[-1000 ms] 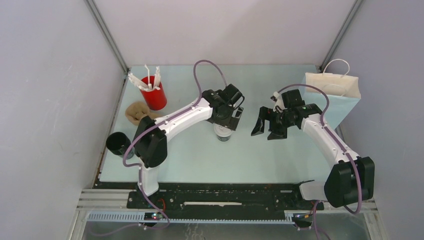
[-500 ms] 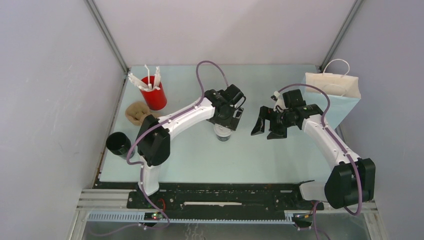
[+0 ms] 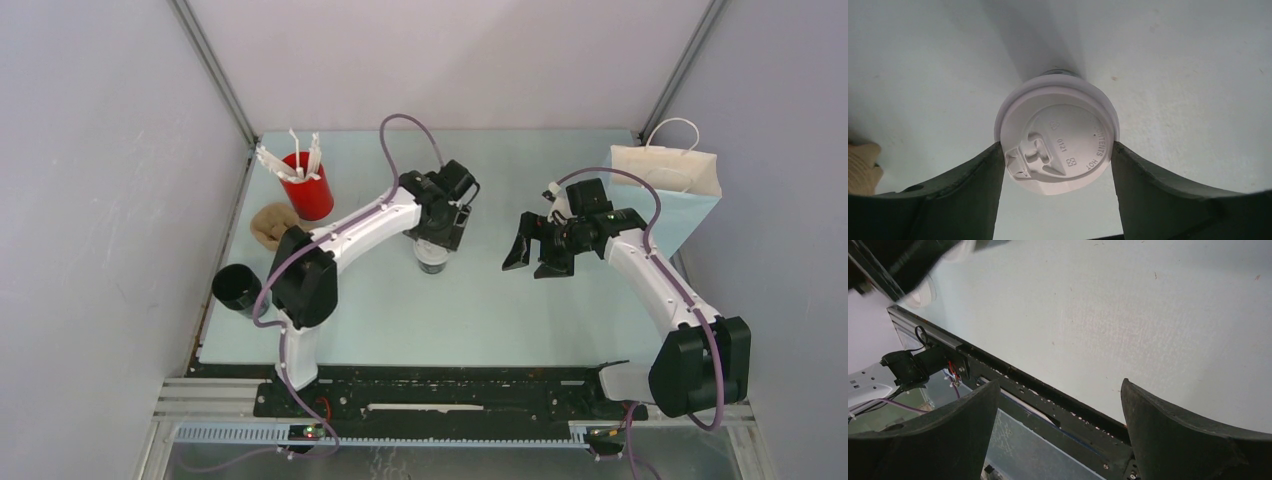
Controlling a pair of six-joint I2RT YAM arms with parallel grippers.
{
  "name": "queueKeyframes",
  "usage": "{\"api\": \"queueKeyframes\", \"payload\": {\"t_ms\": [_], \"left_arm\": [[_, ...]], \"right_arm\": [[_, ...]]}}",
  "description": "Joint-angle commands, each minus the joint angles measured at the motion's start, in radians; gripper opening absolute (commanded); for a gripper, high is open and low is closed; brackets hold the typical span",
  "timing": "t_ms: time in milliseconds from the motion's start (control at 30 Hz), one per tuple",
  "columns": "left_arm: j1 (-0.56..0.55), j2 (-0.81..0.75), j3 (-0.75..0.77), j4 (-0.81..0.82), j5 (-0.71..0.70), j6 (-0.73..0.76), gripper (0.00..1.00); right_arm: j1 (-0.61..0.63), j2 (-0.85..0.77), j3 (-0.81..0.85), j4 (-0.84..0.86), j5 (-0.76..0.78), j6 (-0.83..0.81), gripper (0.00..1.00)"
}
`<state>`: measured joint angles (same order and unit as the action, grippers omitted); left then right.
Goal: Pack the takeout coffee
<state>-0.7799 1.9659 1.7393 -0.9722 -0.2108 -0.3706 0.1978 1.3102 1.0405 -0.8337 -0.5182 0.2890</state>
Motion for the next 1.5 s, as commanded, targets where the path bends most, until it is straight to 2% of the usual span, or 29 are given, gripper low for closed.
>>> {"api": "queueKeyframes", "payload": {"t_ms": [0, 200, 367, 533, 800, 1067, 1200, 1333, 1467], "left_arm": [[0.115, -0.048, 0.019, 0.001, -0.069, 0.041, 0.73], [0.296, -0.024, 0.027, 0.042, -0.074, 0.071, 0.74], [0.388, 0.032, 0.082, 0.049, -0.058, 0.089, 0.74], [0.419, 0.047, 0.071, 0.054, -0.066, 0.105, 0.78], [0.428, 0.011, 0.054, 0.051, -0.050, 0.116, 0.98], [0.435, -0.100, 0.052, 0.014, -0.061, 0.114, 1.00], [0.433, -0.179, 0.022, -0.012, -0.052, 0.105, 1.00], [0.433, -0.294, -0.037, -0.025, -0.006, 0.103, 1.00], [0.400, -0.448, -0.141, 0.003, 0.139, 0.075, 1.00]], "right_arm": [[-0.006, -0.028, -0.004, 0.000, -0.011, -0.025, 1.00], [-0.006, -0.044, -0.003, -0.020, -0.014, -0.018, 0.99], [-0.006, -0.060, -0.003, -0.036, -0.011, -0.011, 0.99], [-0.005, -0.069, 0.013, -0.040, -0.018, 0.009, 0.99], [0.003, -0.068, 0.074, -0.076, -0.003, 0.011, 1.00], [0.043, -0.055, 0.180, -0.126, 0.048, 0.016, 1.00], [0.065, -0.023, 0.279, -0.173, 0.096, 0.006, 0.99], [0.069, 0.032, 0.454, -0.246, 0.202, -0.032, 0.99], [0.048, 0.121, 0.727, -0.305, 0.489, -0.071, 0.98]]}}
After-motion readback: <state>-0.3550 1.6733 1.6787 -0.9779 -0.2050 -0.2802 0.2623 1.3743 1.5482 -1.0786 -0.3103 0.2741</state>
